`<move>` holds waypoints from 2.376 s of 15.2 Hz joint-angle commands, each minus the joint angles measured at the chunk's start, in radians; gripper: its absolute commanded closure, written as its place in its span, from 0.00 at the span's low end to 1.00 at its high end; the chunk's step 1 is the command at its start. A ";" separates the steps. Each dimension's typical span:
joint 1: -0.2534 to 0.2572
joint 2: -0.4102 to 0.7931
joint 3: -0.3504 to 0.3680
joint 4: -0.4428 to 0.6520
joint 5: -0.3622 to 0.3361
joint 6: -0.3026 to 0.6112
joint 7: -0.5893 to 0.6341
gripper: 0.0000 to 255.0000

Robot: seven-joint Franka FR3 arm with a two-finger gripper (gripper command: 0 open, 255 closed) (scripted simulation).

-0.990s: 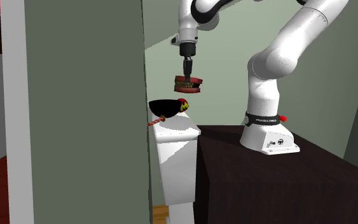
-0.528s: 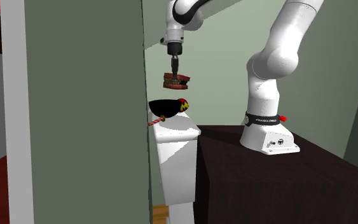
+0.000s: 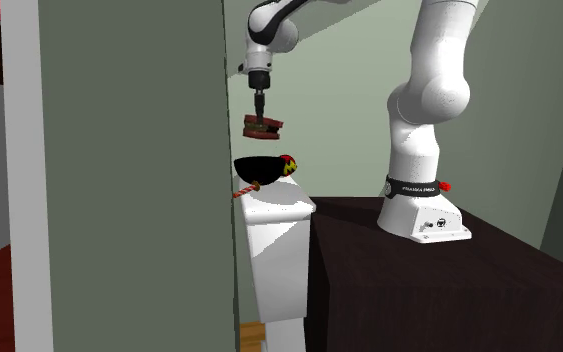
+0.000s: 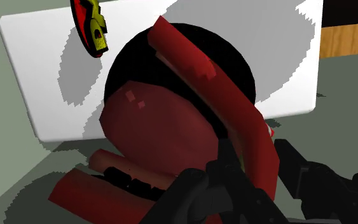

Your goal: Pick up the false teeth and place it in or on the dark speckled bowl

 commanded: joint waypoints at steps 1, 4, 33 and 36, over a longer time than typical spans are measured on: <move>0.001 0.013 -0.002 -0.013 0.006 0.026 -0.005 1.00; 0.001 0.031 -0.006 -0.038 0.015 0.067 -0.013 1.00; 0.000 0.047 -0.012 -0.048 0.022 0.091 -0.024 0.00; 0.000 0.047 -0.011 -0.048 0.022 0.091 -0.024 0.00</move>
